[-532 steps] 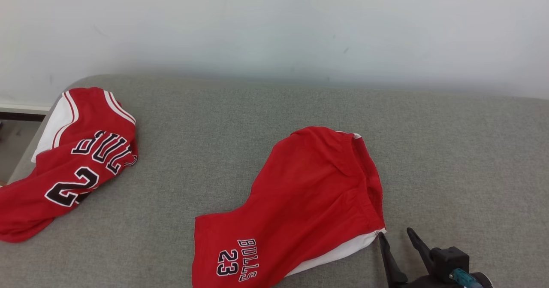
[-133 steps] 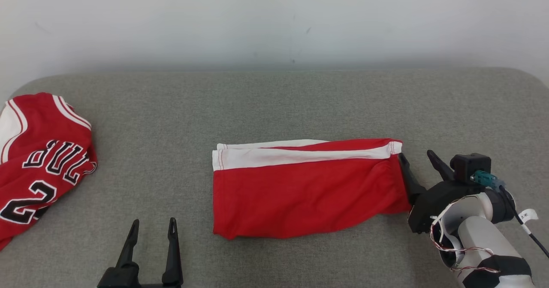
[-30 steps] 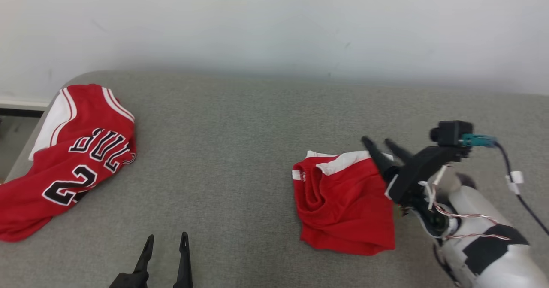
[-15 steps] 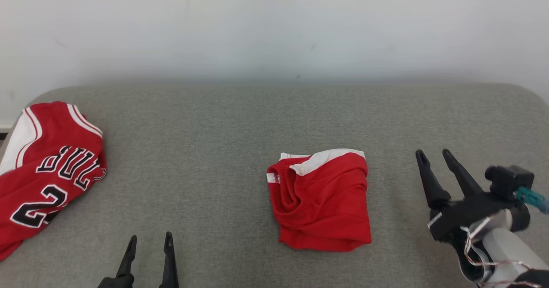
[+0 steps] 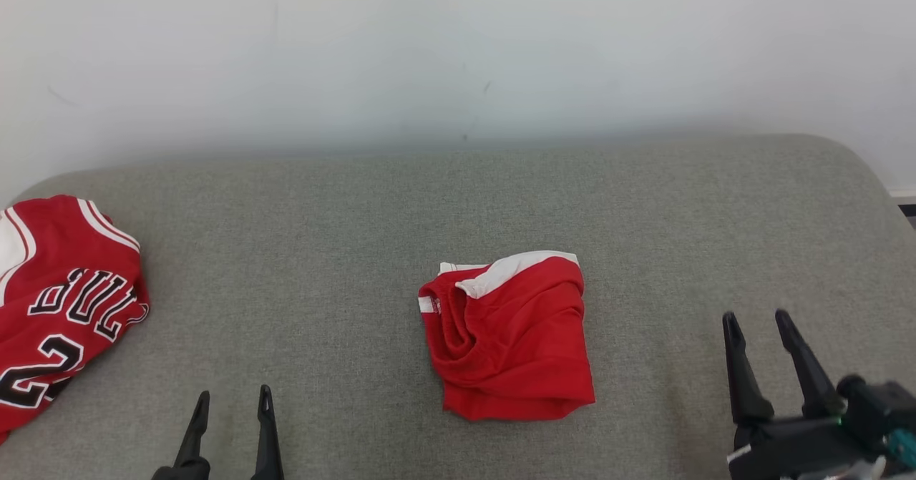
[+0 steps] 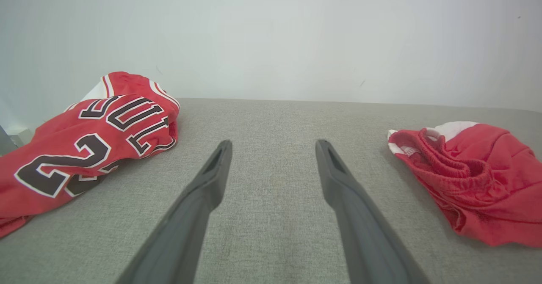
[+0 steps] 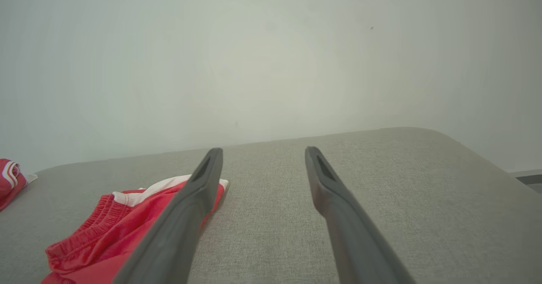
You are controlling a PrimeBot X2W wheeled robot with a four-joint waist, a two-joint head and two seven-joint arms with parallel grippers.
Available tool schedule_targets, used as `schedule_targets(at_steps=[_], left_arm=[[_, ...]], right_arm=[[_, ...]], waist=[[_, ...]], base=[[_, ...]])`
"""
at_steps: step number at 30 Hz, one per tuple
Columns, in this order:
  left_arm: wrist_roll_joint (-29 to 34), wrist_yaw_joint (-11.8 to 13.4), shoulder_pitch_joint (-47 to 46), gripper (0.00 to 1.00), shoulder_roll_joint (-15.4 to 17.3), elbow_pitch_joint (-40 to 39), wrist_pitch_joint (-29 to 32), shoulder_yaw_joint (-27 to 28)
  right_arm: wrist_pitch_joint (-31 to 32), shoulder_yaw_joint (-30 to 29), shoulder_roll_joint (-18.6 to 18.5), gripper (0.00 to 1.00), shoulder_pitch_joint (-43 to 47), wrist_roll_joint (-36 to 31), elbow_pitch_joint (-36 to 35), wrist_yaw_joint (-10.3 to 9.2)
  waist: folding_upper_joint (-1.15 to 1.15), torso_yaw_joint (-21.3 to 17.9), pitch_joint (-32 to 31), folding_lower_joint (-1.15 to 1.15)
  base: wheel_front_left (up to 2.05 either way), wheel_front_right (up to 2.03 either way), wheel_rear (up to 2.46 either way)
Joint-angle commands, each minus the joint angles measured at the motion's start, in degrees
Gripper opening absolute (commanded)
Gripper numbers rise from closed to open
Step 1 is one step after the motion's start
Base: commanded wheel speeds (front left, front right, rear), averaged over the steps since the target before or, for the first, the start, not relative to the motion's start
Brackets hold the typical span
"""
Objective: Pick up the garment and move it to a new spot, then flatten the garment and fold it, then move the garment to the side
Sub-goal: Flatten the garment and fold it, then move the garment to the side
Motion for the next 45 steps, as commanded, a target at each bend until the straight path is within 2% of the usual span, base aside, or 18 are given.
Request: schedule_targets(at_steps=[1,7,12,16,24,32,45], left_arm=[[0.5,-0.2,0.9,1.0,0.0,-0.6,-0.2,0.5],[1.6,-0.7,1.7,1.0,0.0,-2.3,-0.2,1.3],[3.2,-2.1,2.7,1.0,0.0,-3.2,-0.2,1.8],[4.1,-3.9,3.6,1.0,0.0,-4.3,-0.2,1.1],[3.9,-5.4,4.6,1.0,0.0,-5.9,-0.2,2.6],[3.4,-5.9,4.7,1.0,0.0,-6.5,-0.2,3.4],[3.2,-5.3,4.4,1.0,0.0,-6.4,-0.2,3.3]], right_arm=[[0.0,-1.1,1.4,1.0,1.8,-0.7,-1.3,0.03],[0.0,-3.4,5.3,1.0,6.1,-1.8,-4.5,0.03],[0.0,-1.9,7.1,1.0,7.9,-2.7,-5.6,0.03],[0.0,-0.1,7.2,1.0,8.0,-3.7,-5.9,0.03],[0.0,-0.1,7.6,1.0,8.7,-4.8,-4.9,0.03],[-0.1,-0.5,8.1,1.0,8.9,-5.2,-4.7,0.03],[-0.1,-0.6,8.4,1.0,8.9,-5.5,-4.3,0.03]], waist=[[0.0,0.0,-0.2,0.0],[0.0,0.2,-0.8,0.0],[0.0,0.3,-1.2,0.0],[0.0,0.5,-1.5,0.0],[0.0,1.0,-1.9,0.0],[0.0,1.2,-2.0,0.0],[0.0,1.4,-1.7,0.0]], base=[[0.0,0.0,0.0],[0.0,0.0,0.0],[0.0,0.0,0.0],[0.0,0.0,0.0],[0.0,0.0,0.0],[0.0,0.0,0.0],[0.0,0.0,0.0]])
